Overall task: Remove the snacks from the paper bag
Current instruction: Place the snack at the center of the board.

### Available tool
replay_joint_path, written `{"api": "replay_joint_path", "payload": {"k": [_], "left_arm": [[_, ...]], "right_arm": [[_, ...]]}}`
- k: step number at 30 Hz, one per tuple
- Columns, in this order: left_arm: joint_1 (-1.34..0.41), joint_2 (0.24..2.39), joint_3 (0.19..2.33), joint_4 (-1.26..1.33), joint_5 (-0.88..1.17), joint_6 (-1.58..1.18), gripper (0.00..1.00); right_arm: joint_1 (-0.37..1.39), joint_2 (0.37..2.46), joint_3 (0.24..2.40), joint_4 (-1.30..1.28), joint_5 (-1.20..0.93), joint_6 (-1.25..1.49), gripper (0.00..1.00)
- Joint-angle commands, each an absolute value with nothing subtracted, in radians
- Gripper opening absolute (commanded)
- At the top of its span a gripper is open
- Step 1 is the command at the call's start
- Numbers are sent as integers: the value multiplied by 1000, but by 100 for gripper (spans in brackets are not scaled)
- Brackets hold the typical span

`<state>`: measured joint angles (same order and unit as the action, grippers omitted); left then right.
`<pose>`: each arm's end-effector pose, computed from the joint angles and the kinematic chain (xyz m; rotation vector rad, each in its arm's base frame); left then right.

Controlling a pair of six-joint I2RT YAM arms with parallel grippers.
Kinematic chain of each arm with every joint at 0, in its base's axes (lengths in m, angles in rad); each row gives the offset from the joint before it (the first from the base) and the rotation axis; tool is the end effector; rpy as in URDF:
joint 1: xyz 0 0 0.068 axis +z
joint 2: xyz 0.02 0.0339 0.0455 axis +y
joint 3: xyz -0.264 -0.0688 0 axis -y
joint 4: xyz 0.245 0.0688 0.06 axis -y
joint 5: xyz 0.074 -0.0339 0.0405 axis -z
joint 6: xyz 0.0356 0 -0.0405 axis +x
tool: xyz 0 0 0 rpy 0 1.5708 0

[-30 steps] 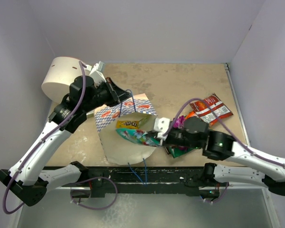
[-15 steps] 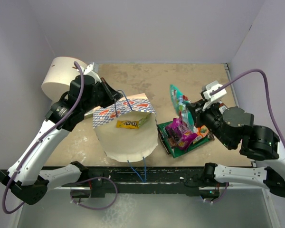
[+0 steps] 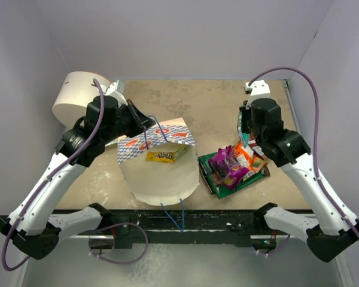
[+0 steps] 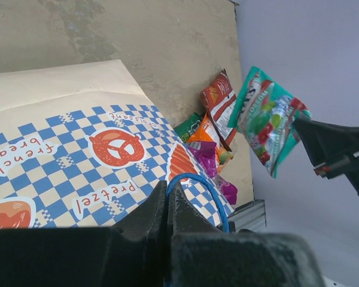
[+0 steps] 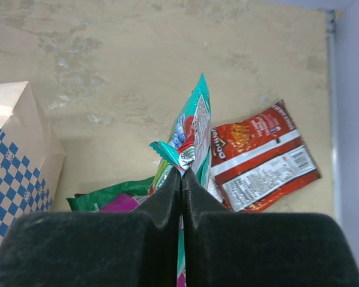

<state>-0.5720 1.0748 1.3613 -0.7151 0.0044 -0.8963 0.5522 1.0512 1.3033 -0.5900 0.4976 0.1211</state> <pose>0.1783 -0.1149 0.4269 -0.3406 2.1008 -0.9196 0.1882 0.0960 0.4270 -0.0699 1.8651 -0.0106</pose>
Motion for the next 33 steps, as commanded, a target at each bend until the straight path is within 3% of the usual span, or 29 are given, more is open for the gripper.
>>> {"api": "replay_joint_path", "payload": {"k": [1,8,14,22,33], "left_arm": [[-572,1072,1370,-651,43,-874,0],[-572,1099,1401,-659,77,-852,0],[-572,1122,1435,-676,93,-827,0],[-571,1148,1427,-634,128,-812,0],[-557,1199,1459,-603,170,-793,0]], "right_arm": [[369,1022,1269,-448,149,238,0],[128,1052,1235,-442,-187,397,0],[66,1035,1147,-431,-356,545,0],[19,1020,984,-384,-326,653,0],[-68,1000,860,-517,-202,620,0]]}}
